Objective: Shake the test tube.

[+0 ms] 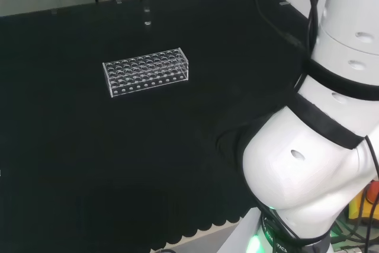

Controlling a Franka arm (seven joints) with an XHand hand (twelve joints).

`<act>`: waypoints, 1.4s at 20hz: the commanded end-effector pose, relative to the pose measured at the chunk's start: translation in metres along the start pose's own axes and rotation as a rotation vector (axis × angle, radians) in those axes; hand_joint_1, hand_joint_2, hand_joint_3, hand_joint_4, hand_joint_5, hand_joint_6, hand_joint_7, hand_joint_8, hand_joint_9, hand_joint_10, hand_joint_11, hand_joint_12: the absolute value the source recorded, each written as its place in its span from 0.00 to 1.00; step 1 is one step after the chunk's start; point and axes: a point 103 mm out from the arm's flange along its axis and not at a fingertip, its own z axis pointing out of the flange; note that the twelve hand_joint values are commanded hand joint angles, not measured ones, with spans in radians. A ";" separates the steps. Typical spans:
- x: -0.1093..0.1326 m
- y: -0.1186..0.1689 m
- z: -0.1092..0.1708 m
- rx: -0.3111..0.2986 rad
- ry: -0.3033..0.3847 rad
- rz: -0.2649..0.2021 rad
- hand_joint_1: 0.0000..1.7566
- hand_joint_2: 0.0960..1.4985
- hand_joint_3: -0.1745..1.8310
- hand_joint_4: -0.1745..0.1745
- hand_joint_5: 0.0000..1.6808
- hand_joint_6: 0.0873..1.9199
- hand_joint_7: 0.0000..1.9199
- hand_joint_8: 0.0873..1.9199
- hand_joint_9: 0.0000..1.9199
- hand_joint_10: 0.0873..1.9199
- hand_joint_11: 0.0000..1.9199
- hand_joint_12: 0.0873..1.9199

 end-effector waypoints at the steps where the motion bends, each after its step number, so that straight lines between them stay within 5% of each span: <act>1: 0.005 0.002 0.001 0.019 0.027 -0.016 0.70 0.42 0.38 0.00 0.77 0.28 0.87 0.25 0.84 0.33 0.65 0.42; 18: -0.161 0.011 -0.024 -0.050 -0.157 0.321 0.70 0.42 0.38 0.00 0.77 0.28 0.87 0.25 0.84 0.33 0.65 0.42; 23: -0.160 0.013 -0.026 -0.054 -0.156 0.324 0.70 0.42 0.38 0.00 0.77 0.28 0.87 0.25 0.84 0.33 0.65 0.42; 28: -0.120 0.017 -0.017 -0.039 -0.108 0.243 0.70 0.42 0.38 0.00 0.77 0.28 0.87 0.25 0.84 0.33 0.65 0.42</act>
